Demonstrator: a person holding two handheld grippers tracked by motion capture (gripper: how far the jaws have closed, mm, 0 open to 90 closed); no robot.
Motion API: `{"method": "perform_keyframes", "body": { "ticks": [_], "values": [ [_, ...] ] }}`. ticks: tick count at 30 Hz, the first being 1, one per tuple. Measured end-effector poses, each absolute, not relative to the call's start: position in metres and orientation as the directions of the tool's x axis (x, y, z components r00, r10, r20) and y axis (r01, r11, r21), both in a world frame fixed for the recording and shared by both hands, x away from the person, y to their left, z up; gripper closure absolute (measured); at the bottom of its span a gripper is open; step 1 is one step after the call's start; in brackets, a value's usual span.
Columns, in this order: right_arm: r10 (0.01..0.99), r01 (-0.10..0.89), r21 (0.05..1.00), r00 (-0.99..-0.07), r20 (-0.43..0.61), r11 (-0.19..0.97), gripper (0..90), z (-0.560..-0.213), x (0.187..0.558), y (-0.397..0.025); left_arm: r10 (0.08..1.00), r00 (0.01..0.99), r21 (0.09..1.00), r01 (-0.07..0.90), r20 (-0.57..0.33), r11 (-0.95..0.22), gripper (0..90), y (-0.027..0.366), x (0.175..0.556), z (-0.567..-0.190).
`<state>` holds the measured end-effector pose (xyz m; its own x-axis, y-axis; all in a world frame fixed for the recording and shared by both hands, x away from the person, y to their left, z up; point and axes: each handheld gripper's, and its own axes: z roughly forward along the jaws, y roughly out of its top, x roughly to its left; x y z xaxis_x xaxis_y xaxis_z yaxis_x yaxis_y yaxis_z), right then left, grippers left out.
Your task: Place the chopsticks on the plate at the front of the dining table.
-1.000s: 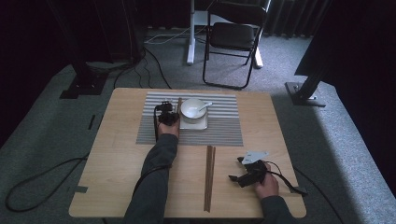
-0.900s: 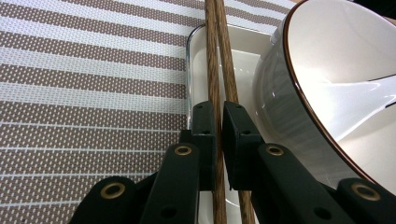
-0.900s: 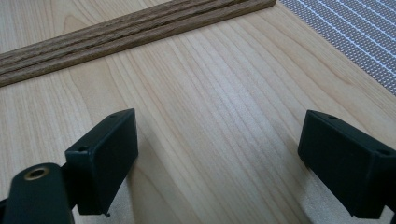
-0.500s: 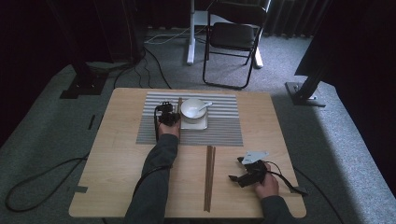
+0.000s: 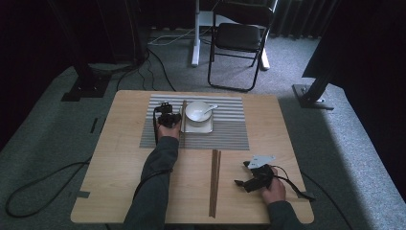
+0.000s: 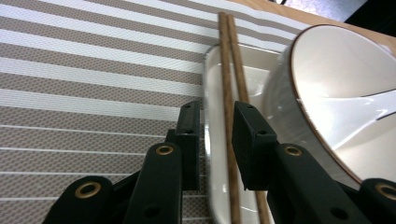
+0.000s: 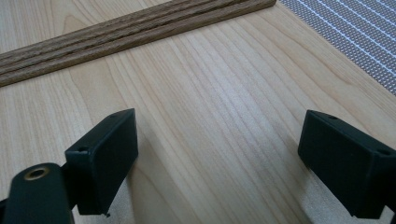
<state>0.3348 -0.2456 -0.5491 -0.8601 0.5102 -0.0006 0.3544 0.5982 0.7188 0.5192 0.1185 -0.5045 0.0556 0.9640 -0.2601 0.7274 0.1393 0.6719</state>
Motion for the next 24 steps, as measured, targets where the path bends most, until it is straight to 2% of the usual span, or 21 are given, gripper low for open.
{"method": "perform_keyframes", "body": {
  "ticks": [10, 24],
  "values": [
    [0.512, 0.355, 0.719, -0.859, -0.001, 0.598, 11.5, -0.549, 0.334, -0.245, 0.968, 0.047, 0.665, 0.735, -0.245, 0.133, 69.0, 0.125, 0.517, -0.512],
    [0.512, 0.355, 0.719, -0.859, -0.001, 0.598, 11.5, -0.549, 0.334, -0.245, 0.969, 0.065, 0.664, 0.740, -0.237, 0.113, 68.8, 0.120, 0.515, -0.517]
  ]
}}
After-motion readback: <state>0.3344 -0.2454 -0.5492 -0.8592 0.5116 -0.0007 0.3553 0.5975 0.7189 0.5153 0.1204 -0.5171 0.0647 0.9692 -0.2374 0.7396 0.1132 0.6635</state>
